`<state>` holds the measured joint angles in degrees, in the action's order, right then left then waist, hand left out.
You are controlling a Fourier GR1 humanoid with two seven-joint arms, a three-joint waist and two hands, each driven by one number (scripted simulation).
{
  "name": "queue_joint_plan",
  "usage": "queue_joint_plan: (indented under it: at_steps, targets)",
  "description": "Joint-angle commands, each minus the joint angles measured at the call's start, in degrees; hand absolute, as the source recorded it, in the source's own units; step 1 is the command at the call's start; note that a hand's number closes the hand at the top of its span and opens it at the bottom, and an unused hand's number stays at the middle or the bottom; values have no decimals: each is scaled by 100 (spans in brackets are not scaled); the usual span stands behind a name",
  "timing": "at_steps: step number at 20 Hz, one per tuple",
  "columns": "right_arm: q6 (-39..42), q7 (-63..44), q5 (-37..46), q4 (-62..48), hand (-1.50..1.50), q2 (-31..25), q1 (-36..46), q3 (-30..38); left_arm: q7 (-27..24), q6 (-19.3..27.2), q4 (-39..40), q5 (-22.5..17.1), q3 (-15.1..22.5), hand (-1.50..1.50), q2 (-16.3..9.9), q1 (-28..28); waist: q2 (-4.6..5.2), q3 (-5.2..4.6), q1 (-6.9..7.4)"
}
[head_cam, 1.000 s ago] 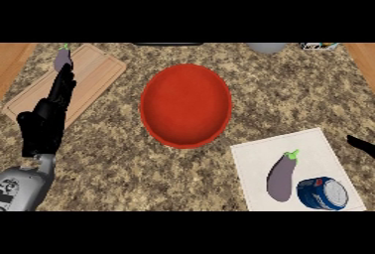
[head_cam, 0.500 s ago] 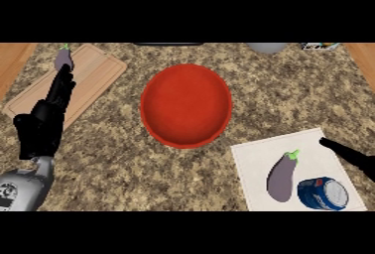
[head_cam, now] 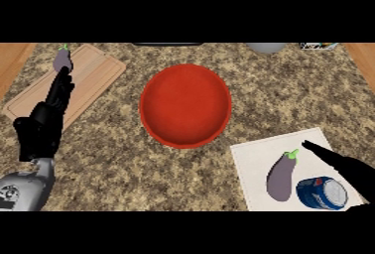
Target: Pick the can from the placemat and place it in the bowl
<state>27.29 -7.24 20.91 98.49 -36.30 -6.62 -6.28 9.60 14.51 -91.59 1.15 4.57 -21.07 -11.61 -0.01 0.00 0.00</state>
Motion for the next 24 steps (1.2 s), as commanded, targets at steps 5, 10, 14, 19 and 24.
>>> queue_joint_plan:
  at_steps: [5, 10, 14, 19, 24]
  targets:
    - [85, 850, 877, -815, 150, 194, 388, -234, -443, -164, 367, 264, -141, 0, 318, 51, 9, 1, 8]
    - [-287, 1087, 1403, -703, 150, 577, 339, -194, -75, -64, 94, 611, -132, 0, 571, 31, 0, 0, -8]
    - [-129, 740, 1369, -372, 150, 936, 367, -106, -213, -381, -47, 468, -348, 0, 531, 296, -3, -1, -7]
    - [-88, 1600, 1173, -28, 150, 539, -29, 447, -49, -502, -222, 513, -474, 0, 519, 165, -5, -1, -30]
    - [-620, -401, 2604, 633, 150, 2548, 526, -2040, 66, -608, -136, 460, -272, 0, 531, -77, 2, -44, 364]
